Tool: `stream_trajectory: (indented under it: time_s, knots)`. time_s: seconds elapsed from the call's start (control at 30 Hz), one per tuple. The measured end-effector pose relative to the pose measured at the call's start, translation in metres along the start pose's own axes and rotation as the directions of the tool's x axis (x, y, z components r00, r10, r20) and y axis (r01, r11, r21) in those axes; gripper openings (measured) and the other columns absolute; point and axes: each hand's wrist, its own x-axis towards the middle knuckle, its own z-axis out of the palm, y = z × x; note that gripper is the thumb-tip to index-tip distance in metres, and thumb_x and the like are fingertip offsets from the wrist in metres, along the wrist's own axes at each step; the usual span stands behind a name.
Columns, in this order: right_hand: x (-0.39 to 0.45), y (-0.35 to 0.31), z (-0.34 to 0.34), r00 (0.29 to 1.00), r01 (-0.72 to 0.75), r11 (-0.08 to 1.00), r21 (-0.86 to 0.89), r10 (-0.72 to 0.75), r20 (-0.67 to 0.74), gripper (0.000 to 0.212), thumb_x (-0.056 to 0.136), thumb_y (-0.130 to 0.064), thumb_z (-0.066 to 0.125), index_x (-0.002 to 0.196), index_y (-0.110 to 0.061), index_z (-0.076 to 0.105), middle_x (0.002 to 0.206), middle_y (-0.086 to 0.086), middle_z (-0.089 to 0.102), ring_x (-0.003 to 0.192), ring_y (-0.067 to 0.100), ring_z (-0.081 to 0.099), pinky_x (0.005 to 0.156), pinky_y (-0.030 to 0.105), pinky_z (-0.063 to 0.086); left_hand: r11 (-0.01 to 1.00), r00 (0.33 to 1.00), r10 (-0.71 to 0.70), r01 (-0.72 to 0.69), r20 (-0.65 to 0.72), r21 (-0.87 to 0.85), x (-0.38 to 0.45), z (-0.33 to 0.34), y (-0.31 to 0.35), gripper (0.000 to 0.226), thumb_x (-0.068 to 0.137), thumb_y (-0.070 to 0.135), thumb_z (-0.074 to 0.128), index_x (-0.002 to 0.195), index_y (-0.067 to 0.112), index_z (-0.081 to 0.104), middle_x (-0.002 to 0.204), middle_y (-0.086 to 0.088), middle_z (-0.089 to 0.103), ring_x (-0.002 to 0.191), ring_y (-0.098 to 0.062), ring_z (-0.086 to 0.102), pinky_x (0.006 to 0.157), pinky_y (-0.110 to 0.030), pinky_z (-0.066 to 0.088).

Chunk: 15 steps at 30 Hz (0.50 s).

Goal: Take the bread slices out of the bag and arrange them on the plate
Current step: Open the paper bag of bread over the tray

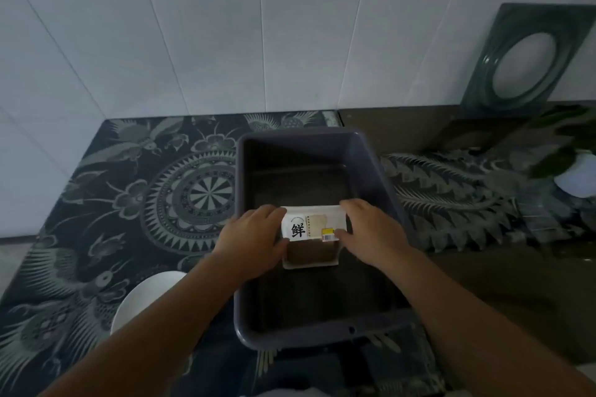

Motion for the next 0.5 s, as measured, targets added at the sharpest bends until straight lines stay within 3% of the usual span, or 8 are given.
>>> stream_trajectory:
  time_s: [0.23,0.37,0.5]
  knots:
    - [0.032,0.011,0.012,0.997,-0.07,0.992,0.102,0.067,0.03,0.048,0.09,-0.025,0.064,0.135,-0.021,0.05,0.134,0.0,0.055,0.11,0.015,0.059,0.082,0.027,0.047,0.996,0.996,-0.044,0.049,0.08,-0.069,0.036,0.016,-0.005,0.053,0.091,0.034,0.057,0.14,0.025,0.041,0.138,0.003,0.054,0.122,-0.02,0.052,0.096,-0.041,0.048]
    - [0.041,0.017,0.019,0.998,-0.031,0.997,0.073,0.027,0.054,0.02,0.093,-0.023,0.058,0.112,-0.021,0.063,0.108,0.002,0.064,0.09,0.016,0.061,0.076,0.032,0.053,0.991,0.994,-0.054,0.064,0.093,-0.115,0.048,0.026,-0.012,0.039,0.092,0.031,0.055,0.131,0.027,0.051,0.122,0.004,0.06,0.108,-0.017,0.059,0.084,-0.036,0.052]
    - [0.042,0.024,0.025,0.996,0.057,0.997,0.058,-0.061,0.068,0.015,0.094,-0.021,0.055,0.101,-0.018,0.068,0.097,0.002,0.062,0.084,0.018,0.06,0.071,0.032,0.05,0.986,0.995,-0.031,0.045,0.091,-0.158,0.051,0.035,-0.017,0.021,0.094,0.032,0.053,0.114,0.03,0.06,0.108,0.008,0.058,0.091,-0.01,0.059,0.071,-0.028,0.05]
